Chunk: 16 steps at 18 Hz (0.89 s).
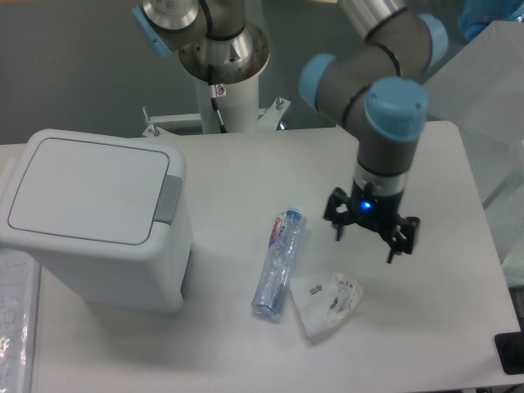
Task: Open the trash can
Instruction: 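Move the gripper over the bottle toward the trash can's grey button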
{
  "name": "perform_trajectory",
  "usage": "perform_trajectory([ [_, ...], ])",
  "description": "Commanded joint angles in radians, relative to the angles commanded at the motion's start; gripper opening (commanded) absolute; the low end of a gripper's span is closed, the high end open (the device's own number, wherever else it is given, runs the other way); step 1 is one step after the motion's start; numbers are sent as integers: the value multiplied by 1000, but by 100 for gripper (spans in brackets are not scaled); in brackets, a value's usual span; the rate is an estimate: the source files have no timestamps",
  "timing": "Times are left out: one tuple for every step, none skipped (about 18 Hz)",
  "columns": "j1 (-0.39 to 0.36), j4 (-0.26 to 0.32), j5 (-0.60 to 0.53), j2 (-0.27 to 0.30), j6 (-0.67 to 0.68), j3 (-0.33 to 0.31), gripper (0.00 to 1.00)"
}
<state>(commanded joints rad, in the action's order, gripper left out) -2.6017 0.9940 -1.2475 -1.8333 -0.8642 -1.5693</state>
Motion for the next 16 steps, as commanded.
perform_trajectory([
  [9, 0, 32, 20, 58, 0, 100],
  [17, 0, 58, 34, 118, 0, 100],
  [25, 0, 83, 46, 164, 0, 100],
  [38, -3, 104, 55, 201, 0, 100],
  [48, -6, 120, 65, 232, 0, 100],
  [51, -9, 126, 80, 252, 0, 100],
  [58, -11, 131, 88, 267, 2, 100],
  [75, -11, 144, 98, 277, 0, 100],
  [89, -11, 167, 107, 278, 0, 100],
  [97, -11, 195, 117, 278, -3, 100],
  [104, -9, 221, 129, 280, -3, 100],
  [113, -9, 239, 138, 280, -6, 100],
  [124, -9, 244, 141, 280, -6, 100],
  [136, -8, 244, 147, 281, -6, 100],
  [144, -6, 243, 149, 281, -6, 100],
  [146, -5, 241, 151, 281, -8, 100],
])
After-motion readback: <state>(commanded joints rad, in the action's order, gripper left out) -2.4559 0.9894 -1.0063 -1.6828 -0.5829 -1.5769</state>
